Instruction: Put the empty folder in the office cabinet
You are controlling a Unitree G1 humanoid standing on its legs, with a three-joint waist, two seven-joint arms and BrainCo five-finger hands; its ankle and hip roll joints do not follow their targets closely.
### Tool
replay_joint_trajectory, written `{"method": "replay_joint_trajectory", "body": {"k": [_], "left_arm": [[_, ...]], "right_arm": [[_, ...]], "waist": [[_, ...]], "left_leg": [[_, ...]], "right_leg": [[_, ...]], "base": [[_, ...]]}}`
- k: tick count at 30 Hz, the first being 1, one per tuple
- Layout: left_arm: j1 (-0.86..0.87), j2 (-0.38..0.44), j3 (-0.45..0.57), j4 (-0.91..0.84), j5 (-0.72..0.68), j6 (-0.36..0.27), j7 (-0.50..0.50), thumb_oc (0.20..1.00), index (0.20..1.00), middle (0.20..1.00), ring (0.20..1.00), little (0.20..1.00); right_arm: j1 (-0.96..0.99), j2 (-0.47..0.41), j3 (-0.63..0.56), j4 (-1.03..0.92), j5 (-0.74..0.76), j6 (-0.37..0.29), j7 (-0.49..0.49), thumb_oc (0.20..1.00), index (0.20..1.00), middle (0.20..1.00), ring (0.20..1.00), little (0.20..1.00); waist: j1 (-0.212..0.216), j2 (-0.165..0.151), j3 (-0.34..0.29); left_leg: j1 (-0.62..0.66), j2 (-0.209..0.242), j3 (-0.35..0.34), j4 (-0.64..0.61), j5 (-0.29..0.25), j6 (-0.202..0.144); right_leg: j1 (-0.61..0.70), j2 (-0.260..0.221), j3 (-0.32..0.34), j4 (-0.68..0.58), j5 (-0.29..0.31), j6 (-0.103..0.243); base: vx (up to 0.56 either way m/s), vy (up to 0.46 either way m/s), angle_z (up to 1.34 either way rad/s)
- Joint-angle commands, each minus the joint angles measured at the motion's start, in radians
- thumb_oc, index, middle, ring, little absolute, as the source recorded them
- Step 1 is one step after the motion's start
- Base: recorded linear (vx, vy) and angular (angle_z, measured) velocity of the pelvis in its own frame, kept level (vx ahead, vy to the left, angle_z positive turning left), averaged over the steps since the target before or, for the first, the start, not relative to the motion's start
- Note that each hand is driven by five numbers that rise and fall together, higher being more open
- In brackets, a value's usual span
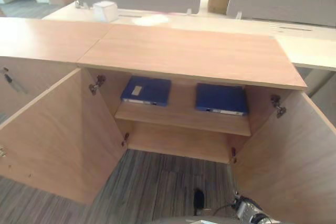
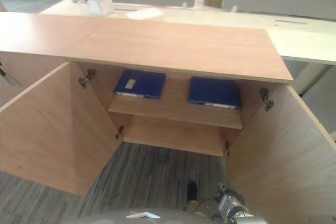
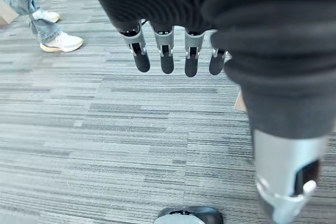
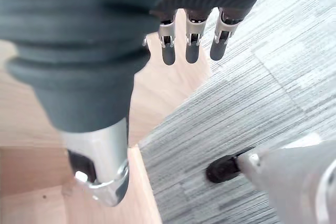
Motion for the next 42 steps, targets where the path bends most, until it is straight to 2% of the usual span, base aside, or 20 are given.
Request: {"method": "replay_joint_trajectory", "body": {"k": [1, 6, 9, 10, 11, 13, 16, 17, 19, 20, 21, 23, 25, 27, 29, 31, 34, 37, 38, 42], "left_arm": [[-0.041, 0.026, 0.031, 0.007, 0.008, -0.008, -0.029, 1.000, 1.000, 1.000, 1.000, 1.000], [-0.038, 0.033, 0.026, -0.005, 0.017, -0.018, -0.053, 1.000, 1.000, 1.000, 1.000, 1.000], [-0.021, 0.054, 0.017, -0.022, 0.051, -0.025, -0.065, 1.000, 1.000, 1.000, 1.000, 1.000], [-0.021, 0.054, 0.017, -0.022, 0.051, -0.025, -0.065, 1.000, 1.000, 1.000, 1.000, 1.000], [-0.015, 0.062, 0.021, -0.040, 0.057, -0.032, -0.080, 1.000, 1.000, 1.000, 1.000, 1.000], [-0.029, 0.067, 0.009, -0.045, 0.069, -0.042, -0.079, 1.000, 1.000, 1.000, 1.000, 1.000], [-0.038, 0.067, 0.001, -0.044, 0.077, -0.043, -0.072, 1.000, 1.000, 1.000, 1.000, 1.000], [-0.040, 0.068, -0.009, -0.046, 0.082, -0.044, -0.066, 1.000, 1.000, 1.000, 1.000, 1.000], [-0.046, 0.070, -0.022, -0.060, 0.080, -0.049, -0.061, 1.000, 1.000, 1.000, 1.000, 1.000], [-0.053, 0.077, -0.030, -0.074, 0.085, -0.052, -0.055, 1.000, 1.000, 1.000, 1.000, 1.000], [-0.053, 0.077, -0.029, -0.074, 0.085, -0.052, -0.055, 1.000, 1.000, 1.000, 1.000, 1.000], [-0.062, 0.094, -0.031, -0.077, 0.094, -0.048, -0.043, 1.000, 1.000, 1.000, 1.000, 1.000], [-0.063, 0.094, -0.031, -0.077, 0.094, -0.048, -0.042, 1.000, 1.000, 1.000, 1.000, 1.000], [-0.067, 0.116, -0.027, -0.053, 0.117, -0.043, -0.040, 1.000, 1.000, 1.000, 1.000, 1.000], [-0.066, 0.128, -0.016, -0.051, 0.114, -0.051, -0.036, 1.000, 1.000, 1.000, 1.000, 1.000], [-0.063, 0.127, 0.001, -0.042, 0.107, -0.048, -0.038, 1.000, 1.000, 1.000, 1.000, 1.000], [-0.076, 0.124, -0.002, -0.051, 0.092, -0.051, -0.030, 1.000, 1.000, 1.000, 1.000, 1.000], [-0.078, 0.121, -0.015, -0.060, 0.110, -0.056, -0.034, 1.000, 1.000, 1.000, 1.000, 1.000], [-0.074, 0.118, -0.011, -0.071, 0.127, -0.062, -0.031, 1.000, 1.000, 1.000, 1.000, 1.000], [-0.071, 0.111, -0.008, -0.075, 0.131, -0.068, -0.017, 1.000, 1.000, 1.000, 1.000, 1.000]], "right_arm": [[-0.109, -0.034, 0.011, -0.003, -0.082, 0.023, 0.054, 1.000, 1.000, 1.000, 1.000, 1.000], [-0.126, -0.074, 0.079, -0.042, -0.188, 0.037, 0.102, 1.000, 1.000, 1.000, 1.000, 1.000], [-0.146, -0.154, 0.164, -0.150, -0.299, 0.037, 0.141, 1.000, 1.000, 1.000, 1.000, 1.000], [-0.146, -0.154, 0.164, -0.150, -0.299, 0.037, 0.141, 1.000, 1.000, 1.000, 1.000, 1.000], [-0.157, -0.238, 0.157, -0.223, -0.345, 0.036, 0.133, 1.000, 1.000, 1.000, 1.000, 1.000], [-0.164, -0.308, 0.097, -0.255, -0.338, 0.027, 0.102, 1.000, 1.000, 1.000, 1.000, 1.000], [-0.181, -0.318, 0.072, -0.230, -0.333, 0.029, 0.091, 1.000, 1.000, 1.000, 1.000, 1.000], [-0.196, -0.325, 0.068, -0.212, -0.338, 0.034, 0.085, 1.000, 1.000, 1.000, 1.000, 1.000], [-0.232, -0.337, 0.076, -0.191, -0.356, 0.040, 0.078, 1.000, 1.000, 1.000, 1.000, 1.000], [-0.251, -0.347, 0.085, -0.170, -0.367, 0.035, 0.070, 1.000, 1.000, 1.000, 1.000, 1.000], [-0.251, -0.346, 0.085, -0.170, -0.367, 0.035, 0.070, 1.000, 1.000, 1.000, 1.000, 1.000], [-0.271, -0.352, 0.095, -0.154, -0.386, 0.034, 0.070, 1.000, 1.000, 1.000, 1.000, 1.000], [-0.271, -0.351, 0.094, -0.154, -0.386, 0.034, 0.070, 1.000, 1.000, 1.000, 1.000, 1.000], [-0.269, -0.358, 0.114, -0.164, -0.416, 0.023, 0.078, 1.000, 1.000, 1.000, 1.000, 1.000], [-0.255, -0.374, 0.113, -0.188, -0.425, 0.012, 0.074, 1.000, 1.000, 1.000, 1.000, 1.000], [-0.253, -0.377, 0.097, -0.157, -0.431, 0.014, 0.059, 1.000, 1.000, 1.000, 1.000, 1.000], [-0.257, -0.413, 0.115, -0.169, -0.455, 0.018, 0.056, 1.000, 1.000, 1.000, 1.000, 1.000], [-0.245, -0.470, 0.122, -0.223, -0.489, 0.010, 0.057, 1.000, 1.000, 1.000, 1.000, 1.000], [-0.195, -0.543, 0.082, -0.355, -0.536, -0.012, 0.019, 1.000, 1.000, 1.000, 1.000, 1.000], [-0.146, -0.586, -0.033, -0.392, -0.504, -0.051, -0.075, 1.000, 1.000, 1.000, 1.000, 1.000]], "waist": [[0.006, 0.025, 0.065], [0.011, 0.022, 0.052], [0.015, 0.006, 0.050], [0.015, 0.006, 0.050], [0.004, -0.004, 0.059], [-0.025, -0.012, 0.070], [-0.033, -0.017, 0.081], [-0.036, -0.020, 0.093], [-0.036, -0.018, 0.115], [-0.020, -0.004, 0.128], [-0.022, -0.009, 0.127], [-0.001, 0.015, 0.130], [0.000, 0.012, 0.128], [0.014, 0.018, 0.101], [0.029, -0.004, 0.073], [0.031, -0.037, 0.030], [0.021, -0.040, 0.030], [0.014, -0.042, 0.024], [0.004, -0.042, 0.019], [0.000, -0.041, 0.015]], "left_leg": [[0.075, -0.063, 0.000, -0.019, -0.164, 0.088], [0.082, -0.079, 0.003, -0.004, -0.172, 0.094], [0.075, -0.088, 0.007, 0.039, -0.185, 0.096], [0.075, -0.088, 0.007, 0.039, -0.185, 0.096], [0.071, -0.096, 0.021, 0.075, -0.196, 0.101], [0.074, -0.108, 0.051, 0.093, -0.203, 0.109], [0.075, -0.122, 0.074, 0.087, -0.193, 0.116], [0.066, -0.128, 0.090, 0.091, -0.180, 0.122], [0.045, -0.133, 0.111, 0.096, -0.155, 0.128], [0.023, -0.121, 0.129, 0.095, -0.139, 0.128], [0.020, -0.125, 0.129, 0.094, -0.135, 0.128], [-0.016, -0.083, 0.155, 0.070, -0.090, 0.126], [-0.019, -0.086, 0.156, 0.068, -0.087, 0.126], [-0.037, -0.057, 0.168, 0.023, -0.049, 0.118], [-0.055, -0.058, 0.191, 0.007, -0.033, 0.108], [-0.044, -0.057, 0.192, -0.041, -0.018, 0.100], [-0.057, -0.047, 0.181, -0.055, 0.006, 0.091], [-0.065, -0.042, 0.179, -0.063, 0.015, 0.083], [-0.073, -0.034, 0.178, -0.066, 0.020, 0.074], [-0.083, -0.029, 0.173, -0.066, 0.020, 0.067]], "right_leg": [[-0.042, -0.074, -0.001, -0.007, -0.011, 0.126], [-0.031, -0.079, -0.002, -0.018, -0.004, 0.129], [-0.020, -0.086, -0.002, -0.020, -0.004, 0.129], [-0.020, -0.086, -0.002, -0.020, -0.004, 0.129], [-0.018, -0.086, 0.013, -0.018, 0.006, 0.133], [-0.023, -0.086, 0.034, -0.034, 0.029, 0.143], [-0.037, -0.081, 0.037, -0.057, 0.064, 0.150], [-0.056, -0.081, 0.027, -0.066, 0.094, 0.158], [-0.077, -0.082, -0.036, -0.066, 0.089, 0.166], [-0.046, -0.104, -0.065, -0.027, 0.030, 0.150], [-0.051, -0.109, -0.063, -0.025, 0.030, 0.150], [-0.013, -0.143, 0.021, 0.152, -0.048, 0.120], [-0.018, -0.145, 0.024, 0.152, -0.046, 0.120], [0.034, -0.158, 0.089, 0.264, -0.094, 0.109], [0.102, -0.147, 0.062, 0.204, -0.133, 0.119], [0.110, -0.070, 0.063, 0.134, -0.175, 0.127], [0.103, -0.029, 0.063, 0.089, -0.162, 0.118], [0.114, -0.022, 0.045, 0.061, -0.165, 0.113], [0.118, -0.019, 0.034, 0.046, -0.161, 0.114], [0.126, -0.020, 0.021, 0.030, -0.161, 0.114]], "base": [[0.01, 0.005, -0.04], [-0.02, 0.014, -0.12], [-0.05, 0.005, -0.08], [-0.07, 0.032, -0.10], [-0.08, 0.057, -0.11], [-0.14, 0.123, -0.23], [-0.14, 0.101, -0.65], [-0.30, 0.140, -0.68], [-0.29, 0.086, -0.41], [-0.18, 0.003, -0.71], [-0.29, -0.003, -0.88], [-0.28, 0.007, -0.80], [-0.14, 0.016, -0.07], [-0.12, -0.003, 0.28], [0.01, -0.066, -0.11], [0.12, -0.108, -0.56], [0.03, -0.064, 0.03], [0.01, -0.004, 0.03], [0.04, -0.013, 0.15], [0.03, 0.000, 0.00]]}}
